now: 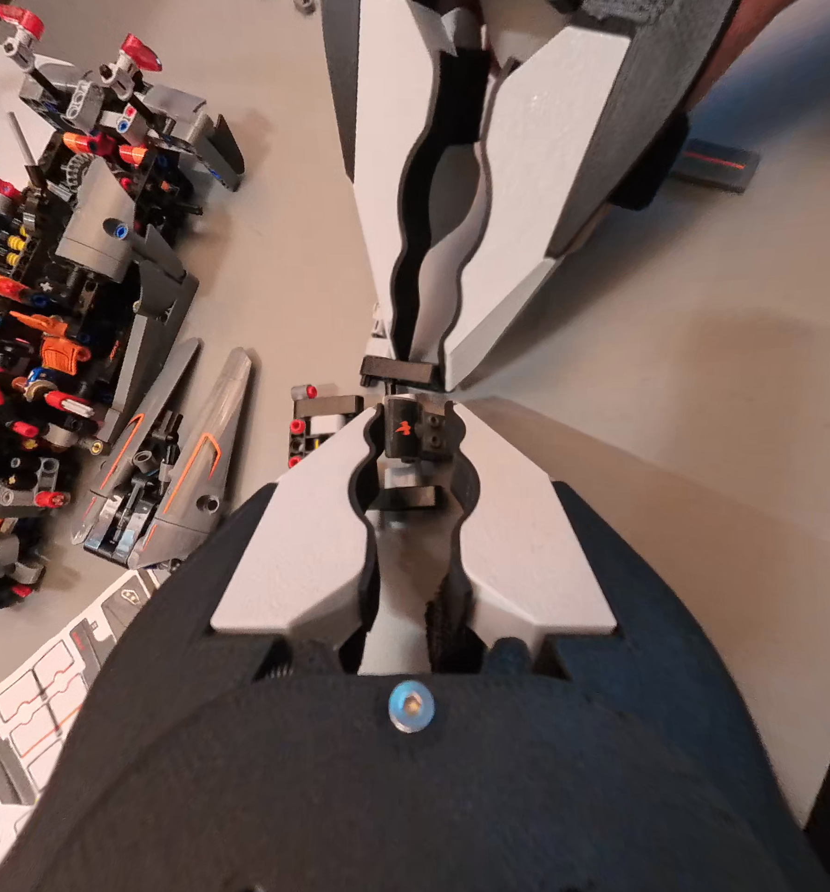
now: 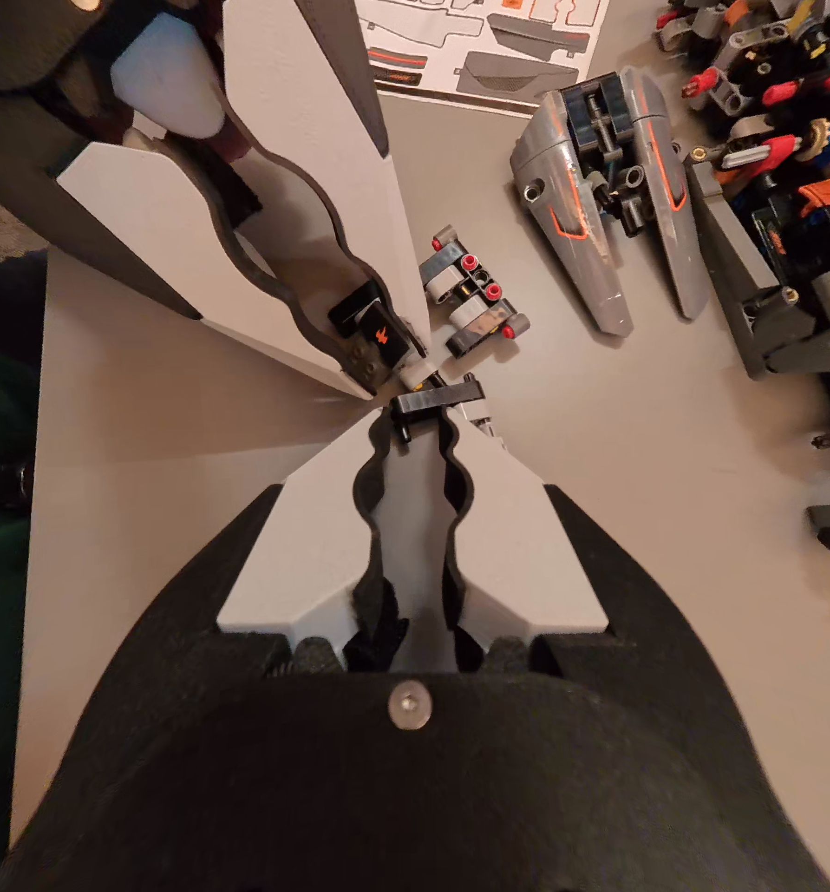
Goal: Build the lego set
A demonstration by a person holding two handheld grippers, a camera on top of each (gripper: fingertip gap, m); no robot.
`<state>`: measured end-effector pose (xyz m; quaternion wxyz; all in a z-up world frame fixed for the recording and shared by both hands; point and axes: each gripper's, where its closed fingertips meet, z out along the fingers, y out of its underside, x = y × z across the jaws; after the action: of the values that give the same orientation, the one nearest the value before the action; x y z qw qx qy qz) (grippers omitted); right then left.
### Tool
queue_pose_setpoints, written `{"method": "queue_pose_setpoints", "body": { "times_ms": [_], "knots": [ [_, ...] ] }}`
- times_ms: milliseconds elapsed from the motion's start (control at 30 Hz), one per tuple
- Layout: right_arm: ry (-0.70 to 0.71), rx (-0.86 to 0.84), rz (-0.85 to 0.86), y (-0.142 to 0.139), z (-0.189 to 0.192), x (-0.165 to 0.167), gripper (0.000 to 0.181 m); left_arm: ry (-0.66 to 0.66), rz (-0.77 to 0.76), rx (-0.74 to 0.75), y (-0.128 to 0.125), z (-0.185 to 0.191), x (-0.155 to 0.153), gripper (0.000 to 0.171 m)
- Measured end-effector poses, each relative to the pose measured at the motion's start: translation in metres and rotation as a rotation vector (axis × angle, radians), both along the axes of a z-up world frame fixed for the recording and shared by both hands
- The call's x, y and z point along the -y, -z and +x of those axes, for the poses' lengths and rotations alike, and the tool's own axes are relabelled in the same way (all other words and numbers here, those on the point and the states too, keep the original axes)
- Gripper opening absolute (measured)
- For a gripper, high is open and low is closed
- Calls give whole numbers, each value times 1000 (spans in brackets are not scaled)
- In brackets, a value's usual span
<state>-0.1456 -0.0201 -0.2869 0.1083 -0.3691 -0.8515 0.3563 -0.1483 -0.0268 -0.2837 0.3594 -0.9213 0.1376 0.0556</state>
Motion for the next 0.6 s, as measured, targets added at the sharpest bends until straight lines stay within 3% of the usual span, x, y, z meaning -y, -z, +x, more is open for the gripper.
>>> {"method": "queue_pose_setpoints", "body": {
  "times_ms": [367, 400, 600],
  "knots": [
    [32, 2, -63, 0, 0, -1, 13, -16, 25, -11, -1, -4, 2, 22],
    [31, 2, -64, 1, 0, -2, 5, -11, 20, -8, 0, -4, 2, 21],
    [1, 5, -85, 1, -2, -2, 4, -10, 45, 58, 0, -4, 3, 19]
  ]
}}
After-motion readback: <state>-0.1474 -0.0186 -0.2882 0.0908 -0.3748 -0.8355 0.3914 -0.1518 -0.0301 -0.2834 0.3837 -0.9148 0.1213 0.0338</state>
